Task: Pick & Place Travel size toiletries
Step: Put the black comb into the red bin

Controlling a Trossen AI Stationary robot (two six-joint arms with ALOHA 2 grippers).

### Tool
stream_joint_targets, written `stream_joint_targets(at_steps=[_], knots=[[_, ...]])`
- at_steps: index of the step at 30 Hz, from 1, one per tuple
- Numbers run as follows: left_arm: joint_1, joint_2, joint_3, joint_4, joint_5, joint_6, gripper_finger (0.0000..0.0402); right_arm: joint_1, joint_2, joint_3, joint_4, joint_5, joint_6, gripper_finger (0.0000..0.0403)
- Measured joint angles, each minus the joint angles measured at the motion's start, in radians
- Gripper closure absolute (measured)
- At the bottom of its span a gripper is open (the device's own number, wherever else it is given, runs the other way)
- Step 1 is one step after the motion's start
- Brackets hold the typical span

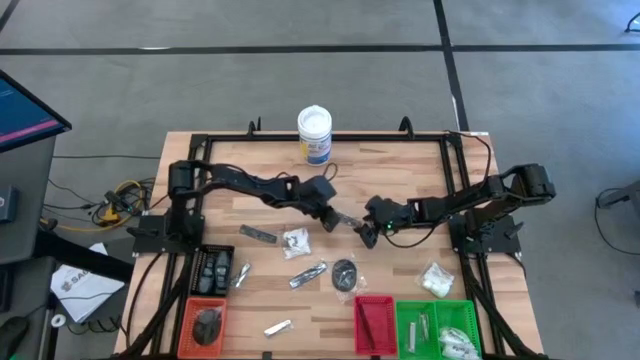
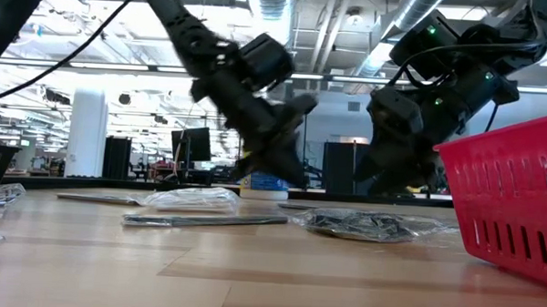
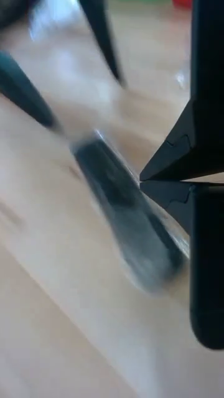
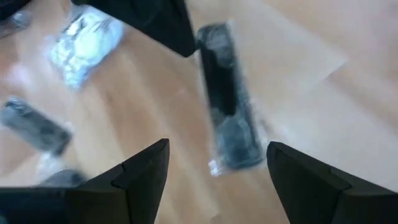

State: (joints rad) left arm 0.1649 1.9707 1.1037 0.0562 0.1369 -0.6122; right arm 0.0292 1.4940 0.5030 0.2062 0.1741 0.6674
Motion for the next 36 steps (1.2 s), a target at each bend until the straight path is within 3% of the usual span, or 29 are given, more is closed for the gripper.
stream_joint_targets(at_steps=[4,10,18,23,36], knots=[[0.015,-0.032,-0.096,0.01,-0.003,-0.004,0.0401,-0.001,0.0,0.0,0.017,0.056,-0.112,0.0143],[0.015,-0.071,-0.153,0.061,-0.009,0.006,0.0401,-0.006,0.0,0.0,0.038,0.055,-0.125,0.0143],[0.021,-0.049,-0.153,0.122,-0.006,0.004,0.0401,-0.007,0.005,0.0,0.086,0.059,-0.155,0.0143],[0.021,-0.042,-0.152,0.138,-0.013,0.005,0.0402,0.004,0.128,0.006,0.175,0.087,-0.181,0.0143],[0.022,-0.042,-0.152,0.145,-0.014,0.002,0.0401,-0.018,0.179,0.096,0.058,0.085,-0.207,0.0143]])
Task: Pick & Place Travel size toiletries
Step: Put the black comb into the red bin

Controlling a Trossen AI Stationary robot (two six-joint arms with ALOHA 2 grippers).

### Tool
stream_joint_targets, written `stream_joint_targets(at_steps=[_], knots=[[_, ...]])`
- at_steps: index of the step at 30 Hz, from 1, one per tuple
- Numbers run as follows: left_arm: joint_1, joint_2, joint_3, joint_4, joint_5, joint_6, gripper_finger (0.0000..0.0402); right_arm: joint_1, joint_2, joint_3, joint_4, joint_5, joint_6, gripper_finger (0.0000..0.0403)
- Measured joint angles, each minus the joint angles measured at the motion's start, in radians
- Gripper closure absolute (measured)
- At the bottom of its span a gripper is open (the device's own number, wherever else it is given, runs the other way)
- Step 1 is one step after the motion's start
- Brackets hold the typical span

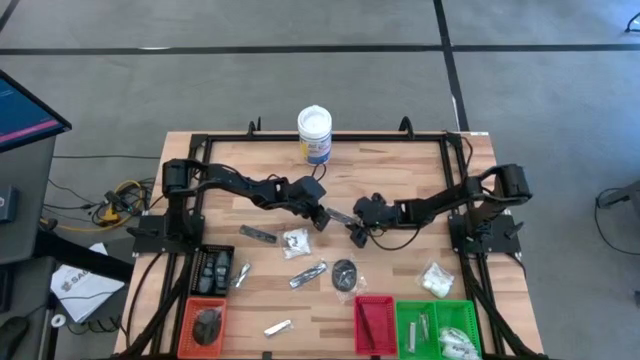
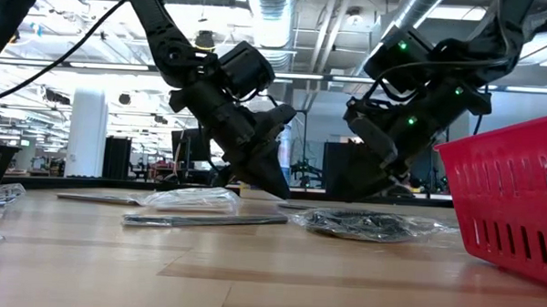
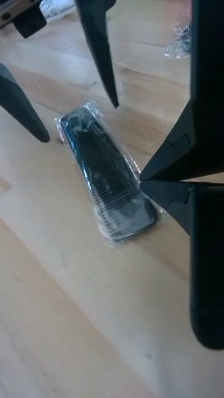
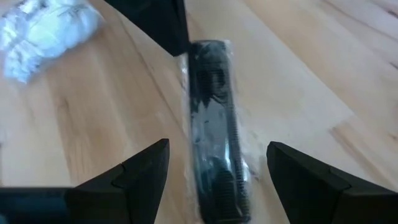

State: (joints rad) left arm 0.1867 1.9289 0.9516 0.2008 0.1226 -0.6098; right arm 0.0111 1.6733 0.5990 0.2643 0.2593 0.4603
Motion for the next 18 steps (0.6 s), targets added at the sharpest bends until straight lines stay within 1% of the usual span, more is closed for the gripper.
stream_joint_targets(at_steps=[12,14,18], knots=[[0.004,0.028,0.002,-0.007,0.005,-0.016,0.0402,-0.001,0.0,-0.001,-0.007,-0.002,0.003,0.0143],[0.004,0.028,0.002,-0.008,0.005,-0.016,0.0402,-0.001,0.0,-0.001,-0.006,-0.015,0.003,0.0143],[0.004,0.028,0.002,-0.009,0.005,-0.016,0.0402,-0.005,0.0,0.0,-0.001,-0.074,0.022,0.0143]])
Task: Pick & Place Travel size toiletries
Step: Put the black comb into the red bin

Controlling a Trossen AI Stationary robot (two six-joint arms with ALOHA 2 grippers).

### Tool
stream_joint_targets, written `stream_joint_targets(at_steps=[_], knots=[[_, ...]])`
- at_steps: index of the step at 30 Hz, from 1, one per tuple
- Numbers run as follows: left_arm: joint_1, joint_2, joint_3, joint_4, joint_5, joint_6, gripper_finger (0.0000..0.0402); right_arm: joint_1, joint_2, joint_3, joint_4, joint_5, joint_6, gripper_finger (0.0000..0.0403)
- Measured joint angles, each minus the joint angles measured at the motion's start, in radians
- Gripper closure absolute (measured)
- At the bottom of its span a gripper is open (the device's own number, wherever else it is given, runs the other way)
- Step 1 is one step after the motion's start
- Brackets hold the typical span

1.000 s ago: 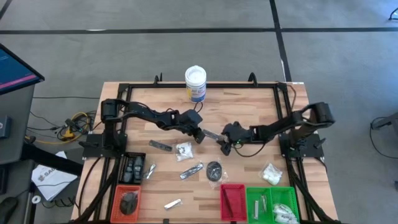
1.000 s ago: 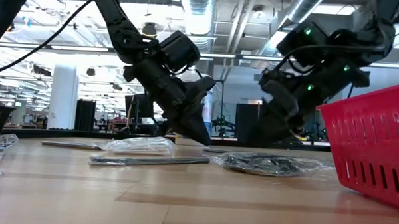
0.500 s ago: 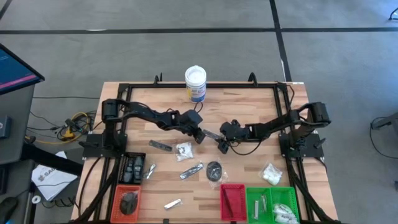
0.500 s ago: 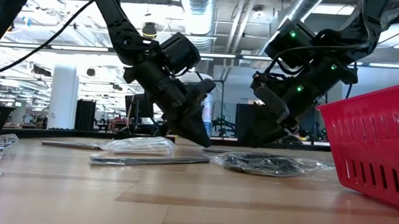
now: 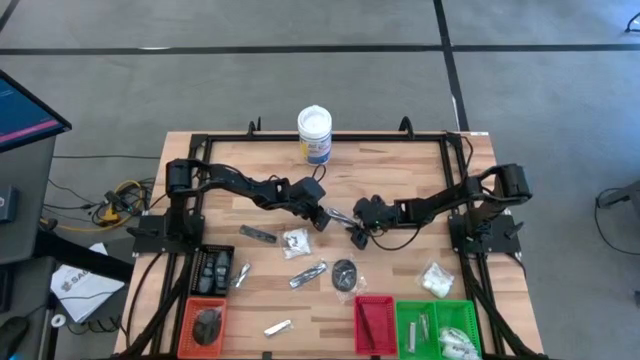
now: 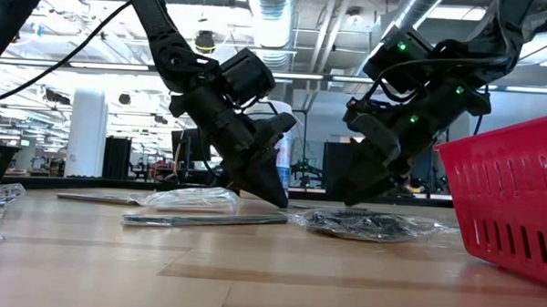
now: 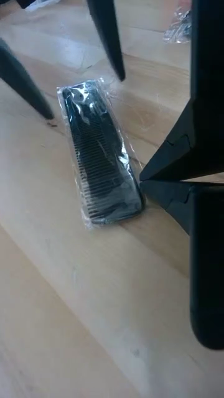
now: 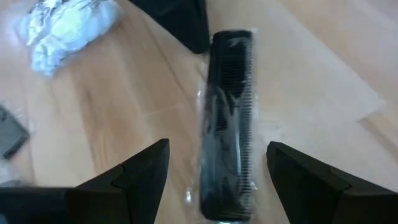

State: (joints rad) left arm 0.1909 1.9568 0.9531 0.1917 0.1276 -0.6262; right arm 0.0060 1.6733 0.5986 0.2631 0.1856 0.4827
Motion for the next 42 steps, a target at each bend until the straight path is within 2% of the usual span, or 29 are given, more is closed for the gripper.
stream_joint_targets(at_steps=[6,42], knots=[[-0.007,-0.023,0.013,0.02,-0.005,0.02,0.0402,-0.014,0.0,0.0,-0.043,-0.004,0.059,0.0143],[0.008,0.0,0.02,-0.015,-0.023,0.025,0.0402,-0.028,0.0,0.0,-0.035,-0.032,0.057,0.0143]])
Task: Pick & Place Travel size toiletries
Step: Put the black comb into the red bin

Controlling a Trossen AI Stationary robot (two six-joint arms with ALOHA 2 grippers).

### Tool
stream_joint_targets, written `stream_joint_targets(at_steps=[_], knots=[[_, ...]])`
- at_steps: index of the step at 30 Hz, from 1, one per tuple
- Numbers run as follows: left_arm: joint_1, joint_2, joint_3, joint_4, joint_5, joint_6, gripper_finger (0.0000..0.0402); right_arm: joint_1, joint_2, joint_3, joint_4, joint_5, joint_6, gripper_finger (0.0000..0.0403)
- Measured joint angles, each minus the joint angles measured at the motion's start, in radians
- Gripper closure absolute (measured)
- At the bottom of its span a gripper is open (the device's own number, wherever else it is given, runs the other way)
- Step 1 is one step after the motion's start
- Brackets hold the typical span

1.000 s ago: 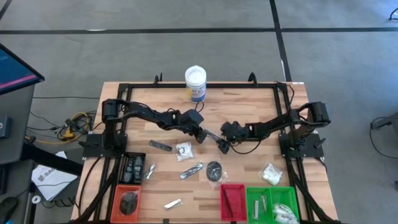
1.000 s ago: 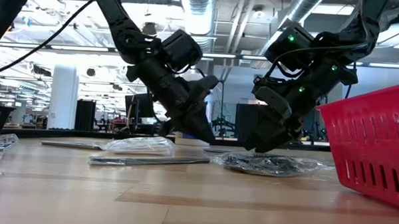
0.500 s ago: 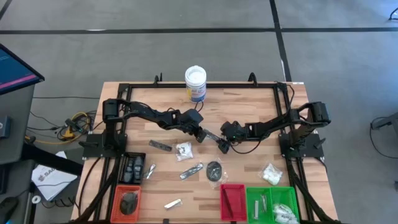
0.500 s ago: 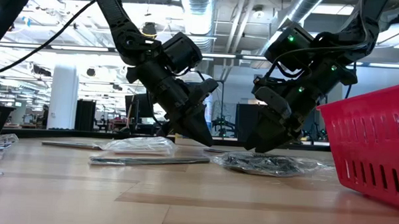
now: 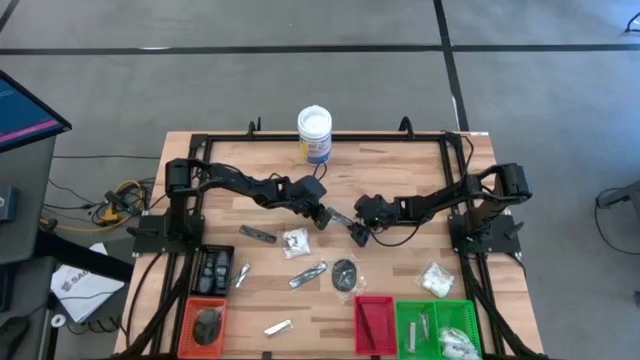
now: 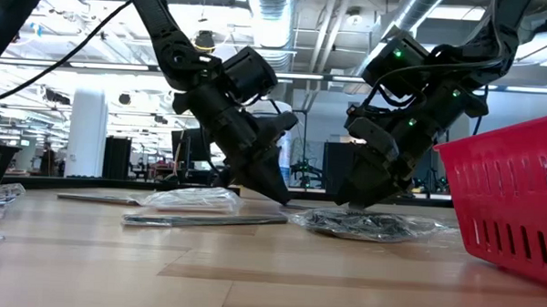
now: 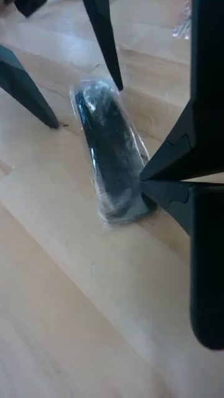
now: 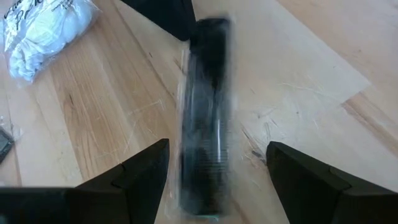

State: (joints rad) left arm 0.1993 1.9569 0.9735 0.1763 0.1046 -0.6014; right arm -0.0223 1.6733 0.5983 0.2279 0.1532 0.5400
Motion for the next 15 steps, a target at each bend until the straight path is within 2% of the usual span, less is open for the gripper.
stream_joint_targets(at_steps=[10,15], knots=[[0.006,0.051,0.004,0.007,0.049,-0.009,0.0401,0.0,0.0,0.0,-0.004,-0.011,0.0,0.0143],[0.01,0.052,0.003,0.01,0.055,-0.014,0.0401,-0.009,-0.001,0.001,0.002,-0.067,0.0,0.0144]])
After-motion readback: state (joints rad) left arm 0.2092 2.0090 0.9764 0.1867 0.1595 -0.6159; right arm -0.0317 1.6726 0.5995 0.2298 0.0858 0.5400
